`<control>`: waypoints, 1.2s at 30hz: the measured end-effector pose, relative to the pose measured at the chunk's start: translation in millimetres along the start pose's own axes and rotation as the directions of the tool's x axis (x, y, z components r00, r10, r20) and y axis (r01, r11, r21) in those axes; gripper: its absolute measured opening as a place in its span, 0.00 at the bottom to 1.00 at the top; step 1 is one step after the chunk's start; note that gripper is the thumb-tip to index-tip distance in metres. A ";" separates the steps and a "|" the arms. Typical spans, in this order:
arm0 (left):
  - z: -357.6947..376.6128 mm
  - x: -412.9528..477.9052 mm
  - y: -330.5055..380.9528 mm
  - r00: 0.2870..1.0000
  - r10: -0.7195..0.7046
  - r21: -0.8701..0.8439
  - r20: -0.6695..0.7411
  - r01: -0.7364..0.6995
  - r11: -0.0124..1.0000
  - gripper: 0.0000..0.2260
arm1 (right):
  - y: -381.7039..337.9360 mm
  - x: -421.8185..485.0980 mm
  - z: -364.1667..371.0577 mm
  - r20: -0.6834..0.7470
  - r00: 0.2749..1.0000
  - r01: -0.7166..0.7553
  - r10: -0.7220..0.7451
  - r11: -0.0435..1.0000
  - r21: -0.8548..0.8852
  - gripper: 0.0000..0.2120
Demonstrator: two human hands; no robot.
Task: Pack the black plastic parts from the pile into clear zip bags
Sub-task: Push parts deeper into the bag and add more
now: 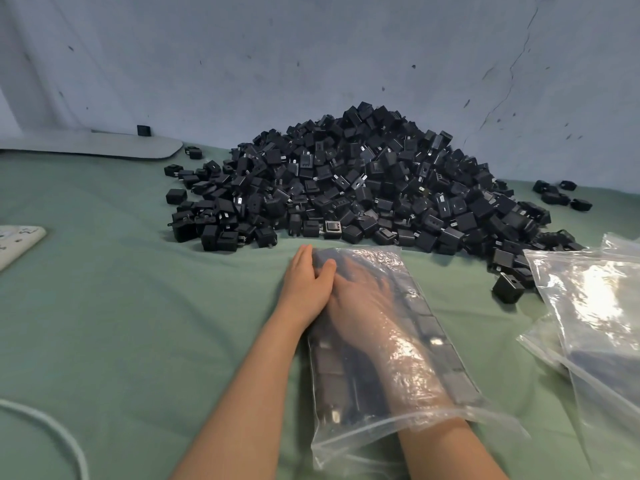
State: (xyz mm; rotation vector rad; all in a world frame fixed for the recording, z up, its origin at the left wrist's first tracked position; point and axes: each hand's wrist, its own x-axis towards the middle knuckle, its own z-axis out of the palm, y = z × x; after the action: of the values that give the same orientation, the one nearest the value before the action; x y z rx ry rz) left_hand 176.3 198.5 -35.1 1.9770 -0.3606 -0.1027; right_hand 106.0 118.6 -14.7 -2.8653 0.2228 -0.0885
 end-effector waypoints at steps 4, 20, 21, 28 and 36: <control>0.6 -0.5 -1.3 0.999 -0.035 0.032 0.002 0.035 0.999 0.27 | -0.2 1.2 2.3 0.009 1.000 0.004 -0.004 0.999 -0.033 0.24; 1.5 -1.8 2.3 0.998 -0.067 0.050 -0.009 0.067 0.996 0.29 | -0.4 1.0 5.6 -0.003 1.000 0.015 -0.015 0.997 -0.074 0.27; 1.7 -2.4 3.0 0.997 -0.082 0.054 -0.011 0.082 0.995 0.30 | -0.4 1.2 5.1 0.004 1.000 0.013 -0.013 0.996 -0.083 0.28; 0.9 -3.4 7.1 0.994 -0.109 0.064 0.021 0.107 0.992 0.30 | -2.3 -0.5 0.8 0.035 0.999 0.025 -0.021 0.993 -0.113 0.31; 0.2 -3.3 9.7 0.989 -0.146 0.026 0.011 0.146 0.989 0.26 | -5.5 -0.6 -0.8 0.046 0.999 0.020 -0.012 0.982 -0.186 0.29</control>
State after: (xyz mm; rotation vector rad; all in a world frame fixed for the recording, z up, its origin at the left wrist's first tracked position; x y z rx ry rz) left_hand 171.1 195.6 -26.8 2.0270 -0.2257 -0.2056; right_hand 106.1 123.7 -12.4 -3.0517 0.2098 -0.0069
